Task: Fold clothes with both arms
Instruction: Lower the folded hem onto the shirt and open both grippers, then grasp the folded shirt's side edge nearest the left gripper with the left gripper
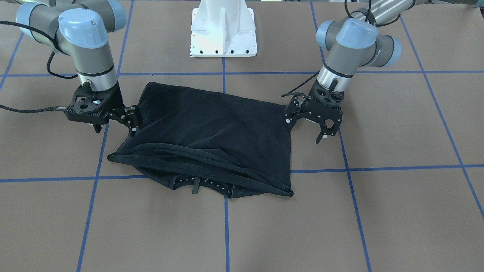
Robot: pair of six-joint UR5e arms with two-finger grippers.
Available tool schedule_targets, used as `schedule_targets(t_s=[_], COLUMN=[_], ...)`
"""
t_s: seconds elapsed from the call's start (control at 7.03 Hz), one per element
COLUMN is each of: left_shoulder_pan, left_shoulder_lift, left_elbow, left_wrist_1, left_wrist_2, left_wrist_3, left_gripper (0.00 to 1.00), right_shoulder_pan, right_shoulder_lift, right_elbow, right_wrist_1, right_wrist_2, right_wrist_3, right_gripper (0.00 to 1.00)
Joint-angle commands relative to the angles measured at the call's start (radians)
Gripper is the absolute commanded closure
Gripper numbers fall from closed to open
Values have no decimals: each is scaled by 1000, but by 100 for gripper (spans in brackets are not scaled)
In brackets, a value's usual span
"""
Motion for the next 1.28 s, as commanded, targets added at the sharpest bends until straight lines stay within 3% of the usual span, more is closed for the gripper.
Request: schedule_targets(t_s=[0.0, 0.14, 0.43, 0.57, 0.85, 1.0, 1.14], left_shoulder_pan=[51, 77, 163, 186, 214, 215, 215], left_shoulder_lift=[164, 192, 188, 189, 183, 182, 180], left_elbow=[-17, -11, -5, -2, 0, 1, 10], left_wrist_1=[-161, -209, -237, -249, -249, -249, -249], left_wrist_2=[-35, -35, -32, -27, -26, -26, -26], left_wrist_3=[-3, -17, -120, -138, -183, -181, -181], left_gripper=[0, 0, 1, 11, 45, 55, 56], right_shoulder_pan=[10, 16, 24, 24, 24, 24, 24], right_shoulder_lift=[-80, -120, -130, -134, -133, -133, -133], right_elbow=[49, 99, 112, 112, 111, 111, 111], right_wrist_1=[74, 74, 76, 76, 76, 76, 76], right_wrist_2=[87, 107, 139, 135, 132, 132, 132], right_wrist_3=[-107, -135, -135, -135, -129, -129, -129], right_gripper=[0, 0, 0, 0, 0, 0, 0])
